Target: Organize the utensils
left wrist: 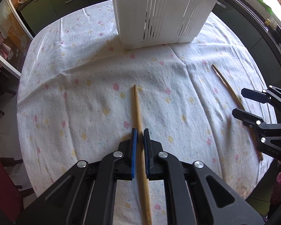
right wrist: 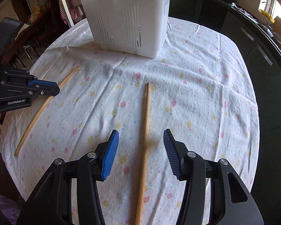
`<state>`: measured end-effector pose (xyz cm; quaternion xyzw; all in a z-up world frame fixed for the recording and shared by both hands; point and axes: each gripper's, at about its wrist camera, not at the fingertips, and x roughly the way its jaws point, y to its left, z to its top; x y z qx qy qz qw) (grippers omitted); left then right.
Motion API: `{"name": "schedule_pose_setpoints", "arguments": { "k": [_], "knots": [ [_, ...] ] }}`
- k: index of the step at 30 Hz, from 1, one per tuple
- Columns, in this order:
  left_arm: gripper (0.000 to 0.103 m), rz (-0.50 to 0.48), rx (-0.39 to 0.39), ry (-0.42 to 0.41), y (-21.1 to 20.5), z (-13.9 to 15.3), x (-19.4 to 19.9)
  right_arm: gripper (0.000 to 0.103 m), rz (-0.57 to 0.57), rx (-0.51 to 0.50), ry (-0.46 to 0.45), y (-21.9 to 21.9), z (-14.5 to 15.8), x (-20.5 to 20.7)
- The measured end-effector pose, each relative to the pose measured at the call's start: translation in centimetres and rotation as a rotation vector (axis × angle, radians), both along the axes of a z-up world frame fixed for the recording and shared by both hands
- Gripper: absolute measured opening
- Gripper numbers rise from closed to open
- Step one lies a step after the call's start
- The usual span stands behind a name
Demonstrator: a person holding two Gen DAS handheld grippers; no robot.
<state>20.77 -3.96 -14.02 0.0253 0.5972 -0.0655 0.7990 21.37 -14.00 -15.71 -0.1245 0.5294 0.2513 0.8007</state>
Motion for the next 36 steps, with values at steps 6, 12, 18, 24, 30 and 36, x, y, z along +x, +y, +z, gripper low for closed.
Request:
{"name": "schedule_pose_setpoints", "arguments": {
  "k": [6,12,18,24,30,36],
  "knots": [
    [0.007,-0.018,0.01,-0.004,-0.8,0.0,-0.9,0.046,0.015,-0.022,0.002,0.3,0.0,0.3],
    [0.007,-0.027,0.017,-0.009,-0.8,-0.2,-1.1,0.012,0.047,-0.023,0.001,1.1,0.1,-0.4],
    [0.007,-0.033,0.006,-0.006,-0.6,-0.2,-1.1,0.008,0.008,0.057,0.016,0.1,0.4,-0.5],
    [0.007,-0.037,-0.034,-0.026,0.4,0.4,-1.6,0.007,-0.031,0.15,-0.059,-2.4,3.4,-1.3],
    [0.007,-0.055,-0.052,-0.099,1.0,3.3,-3.1,0.007,-0.062,0.251,-0.132,-5.1,7.2,-3.0],
    [0.006,-0.07,-0.082,-0.19,1.2,7.3,-5.0,0.006,-0.067,0.321,-0.2,-6.1,10.3,-5.0]
  ]
}}
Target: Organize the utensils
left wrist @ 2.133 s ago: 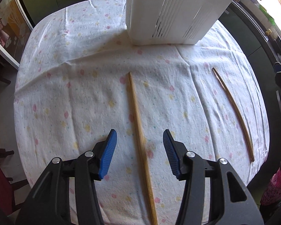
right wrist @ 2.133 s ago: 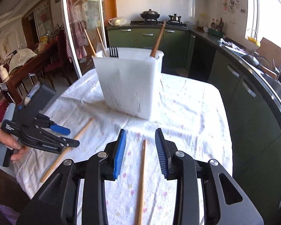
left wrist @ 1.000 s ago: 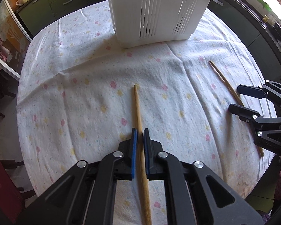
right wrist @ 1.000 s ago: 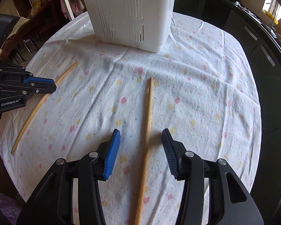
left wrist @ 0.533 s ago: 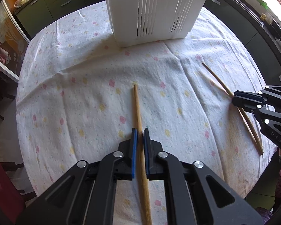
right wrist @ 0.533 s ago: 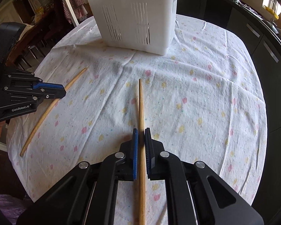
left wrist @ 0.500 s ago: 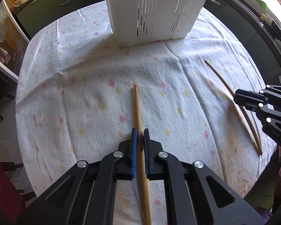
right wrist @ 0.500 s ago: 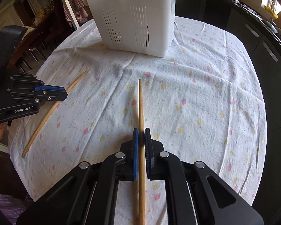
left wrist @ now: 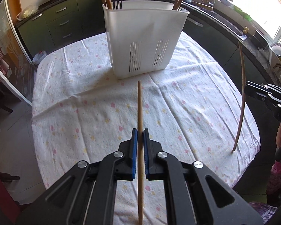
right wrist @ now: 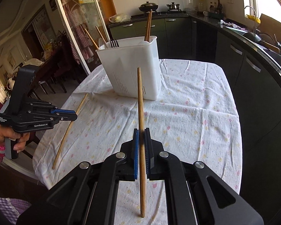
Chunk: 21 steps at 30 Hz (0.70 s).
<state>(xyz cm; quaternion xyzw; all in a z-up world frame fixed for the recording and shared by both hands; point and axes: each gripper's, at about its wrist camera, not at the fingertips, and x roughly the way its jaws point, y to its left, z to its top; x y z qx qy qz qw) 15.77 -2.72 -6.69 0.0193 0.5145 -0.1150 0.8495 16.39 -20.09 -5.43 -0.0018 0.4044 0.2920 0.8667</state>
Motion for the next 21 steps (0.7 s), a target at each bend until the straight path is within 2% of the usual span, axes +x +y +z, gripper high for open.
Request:
{"name": "schedule_pose_setpoints", "arguments": {
  "k": [12,13,14,21],
  "knots": [
    [0.006,-0.027,-0.025,-0.137,-1.1,6.3,-1.8,0.005,0.004,0.054,-0.097,-1.4,4.3,-2.3],
    [0.006,-0.029,-0.026,-0.15,-1.2,6.9,-1.8,0.001,0.004,0.058,-0.102,-1.4,4.5,-2.4],
    [0.006,-0.03,-0.029,-0.164,-1.3,7.6,-1.8,0.001,0.003,0.061,-0.108,-1.4,4.7,-2.5],
    [0.006,-0.03,-0.036,-0.298,-2.0,13.3,-1.0,0.001,0.002,0.064,-0.12,-1.3,5.3,-2.7]
  ]
}}
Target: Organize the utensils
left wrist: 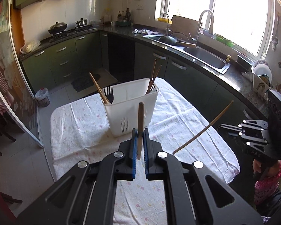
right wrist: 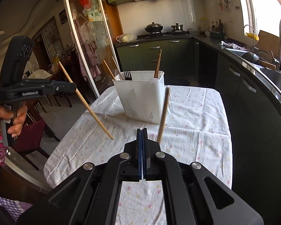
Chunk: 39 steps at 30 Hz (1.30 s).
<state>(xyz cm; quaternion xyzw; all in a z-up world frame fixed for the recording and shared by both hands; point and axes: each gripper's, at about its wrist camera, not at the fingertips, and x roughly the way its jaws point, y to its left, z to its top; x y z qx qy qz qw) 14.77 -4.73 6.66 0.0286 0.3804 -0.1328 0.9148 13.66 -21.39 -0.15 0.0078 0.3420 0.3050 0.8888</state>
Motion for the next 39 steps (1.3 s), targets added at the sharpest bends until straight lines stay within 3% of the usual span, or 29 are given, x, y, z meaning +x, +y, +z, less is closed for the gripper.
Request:
{"name": "schedule_pose_setpoints", "arguments": {
  "k": [4,9,12,13,14,20,26,30,39],
  "knots": [
    [0.006,0.005,-0.001,-0.025,-0.5,1.7,1.0,0.001,-0.003,-0.008,0.02,0.2,-0.8,0.7],
    [0.006,-0.014,0.004,0.003,-1.5,0.9,1.5,0.001,-0.01,-0.014,0.07,-0.3,-2.5,2.2],
    [0.006,-0.032,0.01,0.015,-2.0,0.4,1.5,0.006,0.009,-0.065,0.109,-0.6,-3.9,3.0],
    [0.006,-0.037,0.01,0.016,-2.2,0.2,1.4,0.015,0.02,-0.089,0.118,-0.6,-4.4,3.3],
    [0.006,-0.042,0.009,0.016,-2.3,0.2,1.4,0.017,0.029,-0.105,0.128,-0.8,-4.9,3.5],
    [0.006,-0.063,0.006,0.017,-2.9,-0.1,1.3,0.018,0.1,-0.213,0.144,-1.9,-8.0,4.0],
    [0.006,-0.073,-0.002,0.014,-3.3,-0.1,1.2,0.018,0.26,-0.353,0.129,0.6,-11.2,3.4],
    [0.006,-0.078,0.007,0.014,-3.6,0.0,1.0,0.034,0.337,-0.428,0.143,2.5,-12.9,4.1],
    [0.006,-0.081,0.02,0.018,-4.1,-0.1,0.8,0.034,0.387,-0.523,0.171,4.7,-15.8,6.3]
  ]
}}
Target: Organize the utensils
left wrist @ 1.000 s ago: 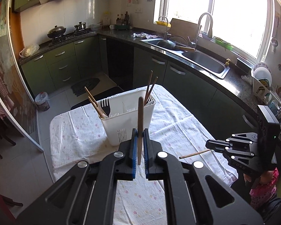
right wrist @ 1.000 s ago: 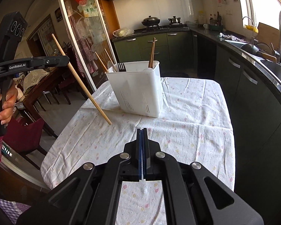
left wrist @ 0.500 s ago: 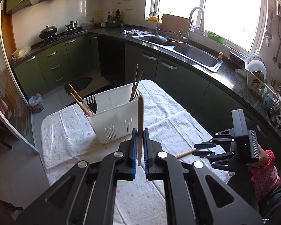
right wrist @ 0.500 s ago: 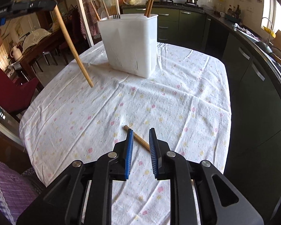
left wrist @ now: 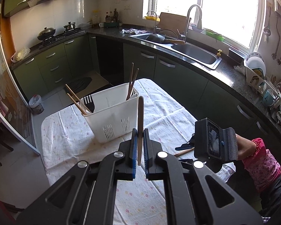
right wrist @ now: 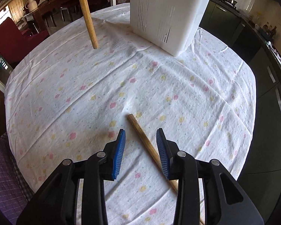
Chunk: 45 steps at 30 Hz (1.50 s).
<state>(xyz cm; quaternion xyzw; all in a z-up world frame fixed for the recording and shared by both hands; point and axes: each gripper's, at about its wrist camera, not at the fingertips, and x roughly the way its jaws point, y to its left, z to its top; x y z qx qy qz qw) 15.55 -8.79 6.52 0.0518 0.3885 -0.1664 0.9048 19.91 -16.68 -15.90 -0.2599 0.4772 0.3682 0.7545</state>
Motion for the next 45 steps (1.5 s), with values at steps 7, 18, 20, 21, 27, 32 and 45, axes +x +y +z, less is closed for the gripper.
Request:
{"name": "schedule_pose_setpoints", "arguments": {
  "k": [7,18,20,21,27,32,45],
  "knots": [
    [0.006,-0.004,0.002,0.008,0.0,-0.3,0.1,0.034,-0.003,0.034,0.073,-0.6,-0.7,1.9],
    [0.006,-0.003,0.002,0.003,-0.2,-0.2,0.1,0.008,0.044,0.048,0.01,0.8,0.3,-0.5],
    [0.006,0.001,0.0,-0.002,0.0,-0.1,0.1,0.008,0.033,0.094,-0.02,0.8,1.6,-1.2],
    [0.006,0.003,-0.002,-0.004,0.0,-0.1,0.1,0.008,0.023,0.123,-0.035,0.7,2.3,-1.4],
    [0.006,0.014,-0.015,-0.034,0.5,1.5,-0.3,0.008,-0.073,0.327,-0.09,-1.1,7.1,-1.9],
    [0.006,0.027,-0.015,-0.089,0.5,4.0,-0.6,0.008,-0.147,0.471,-0.124,-2.8,10.2,-2.3],
    [0.006,0.164,-0.022,-0.292,1.6,11.2,3.2,0.008,-0.149,0.589,-0.172,-3.8,13.5,-3.8]
  ]
}}
